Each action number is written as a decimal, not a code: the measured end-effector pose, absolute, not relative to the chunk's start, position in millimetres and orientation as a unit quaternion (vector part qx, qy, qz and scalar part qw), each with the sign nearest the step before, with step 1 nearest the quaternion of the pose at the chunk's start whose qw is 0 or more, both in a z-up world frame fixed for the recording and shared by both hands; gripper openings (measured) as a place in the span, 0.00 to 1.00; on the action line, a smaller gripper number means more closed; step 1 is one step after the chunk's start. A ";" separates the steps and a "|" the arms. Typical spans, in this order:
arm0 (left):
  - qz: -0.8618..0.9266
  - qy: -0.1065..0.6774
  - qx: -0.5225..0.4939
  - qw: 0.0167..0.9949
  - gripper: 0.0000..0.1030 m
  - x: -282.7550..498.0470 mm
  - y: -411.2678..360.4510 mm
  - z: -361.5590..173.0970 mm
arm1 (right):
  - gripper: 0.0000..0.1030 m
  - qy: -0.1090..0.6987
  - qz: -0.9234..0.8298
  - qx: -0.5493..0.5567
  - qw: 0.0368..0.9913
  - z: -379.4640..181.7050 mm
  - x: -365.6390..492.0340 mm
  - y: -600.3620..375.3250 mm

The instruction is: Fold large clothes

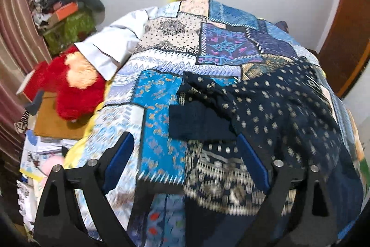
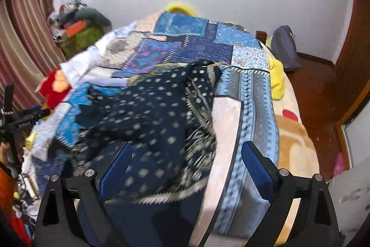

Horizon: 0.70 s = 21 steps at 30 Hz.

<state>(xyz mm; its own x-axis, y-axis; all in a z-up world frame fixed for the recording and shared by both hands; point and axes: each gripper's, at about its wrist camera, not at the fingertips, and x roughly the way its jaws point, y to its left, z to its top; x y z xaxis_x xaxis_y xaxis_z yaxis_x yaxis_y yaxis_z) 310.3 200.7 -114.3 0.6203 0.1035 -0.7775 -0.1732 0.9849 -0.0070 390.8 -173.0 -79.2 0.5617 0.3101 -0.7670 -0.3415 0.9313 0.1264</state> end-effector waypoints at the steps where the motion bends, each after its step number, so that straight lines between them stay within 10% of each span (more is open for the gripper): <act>1: 0.076 0.429 -0.039 0.899 0.90 301.0 199.2 -112.5 | 0.92 0.431 0.191 -0.014 0.882 -76.6 378.6 -174.7; 21: -0.005 0.605 -0.247 0.757 0.92 176.3 194.1 -284.1 | 0.85 0.542 0.259 0.079 0.796 -168.6 251.3 -187.7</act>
